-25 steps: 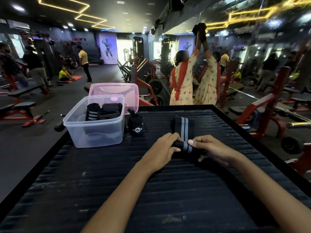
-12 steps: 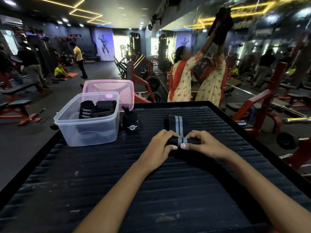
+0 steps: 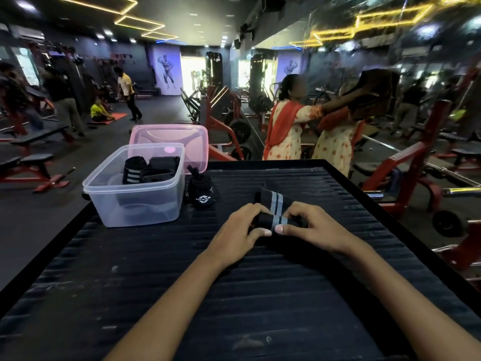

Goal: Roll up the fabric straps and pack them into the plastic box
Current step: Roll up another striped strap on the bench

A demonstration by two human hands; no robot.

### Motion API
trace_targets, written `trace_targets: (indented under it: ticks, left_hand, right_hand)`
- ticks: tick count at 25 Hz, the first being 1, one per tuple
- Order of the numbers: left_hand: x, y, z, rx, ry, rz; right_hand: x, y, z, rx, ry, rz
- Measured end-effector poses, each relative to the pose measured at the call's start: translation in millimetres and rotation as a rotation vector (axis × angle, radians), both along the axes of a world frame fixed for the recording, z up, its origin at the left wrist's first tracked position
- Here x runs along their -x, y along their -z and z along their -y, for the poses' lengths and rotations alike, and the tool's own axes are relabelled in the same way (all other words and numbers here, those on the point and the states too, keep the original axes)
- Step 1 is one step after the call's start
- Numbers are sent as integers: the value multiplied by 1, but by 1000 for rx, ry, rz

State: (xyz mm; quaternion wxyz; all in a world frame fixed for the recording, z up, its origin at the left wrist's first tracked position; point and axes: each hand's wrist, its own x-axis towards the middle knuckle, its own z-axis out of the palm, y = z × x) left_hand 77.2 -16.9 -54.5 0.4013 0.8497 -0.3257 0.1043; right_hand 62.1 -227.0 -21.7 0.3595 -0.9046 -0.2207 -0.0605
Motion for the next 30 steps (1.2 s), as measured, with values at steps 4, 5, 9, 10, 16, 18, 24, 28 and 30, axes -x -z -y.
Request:
trace_targets:
  ticks: [4, 5, 9, 10, 16, 18, 24, 28, 30]
  left_hand:
    - [-2, -2, -3, -55, -92, -31]
    - [-1, -3, -3, -47, -74, -58]
    - [1, 1, -1, -27, 17, -118]
    - [1, 3, -1, -20, 22, -99]
    - [4, -2, -1, -45, 32, -128]
    - [6, -2, 0, -49, 69, -154]
    - [0, 2, -4, -78, 0, -82]
    - [0, 2, -5, -140, -49, -131]
    - [2, 5, -2, -188, -42, -81]
  right_hand:
    - [-1, 3, 1, 68, -19, 15]
    - [-1, 5, 2, 84, -8, 21]
    - [-3, 7, 3, 98, 37, 9]
    - [-3, 6, 3, 91, 43, -11]
    - [1, 5, 1, 155, -31, -55]
    - [-1, 8, 2, 204, -27, -43]
    - [-5, 10, 1, 191, 16, -126]
    - [-4, 11, 1, 234, -13, -53]
    - [-7, 13, 3, 296, 28, -18]
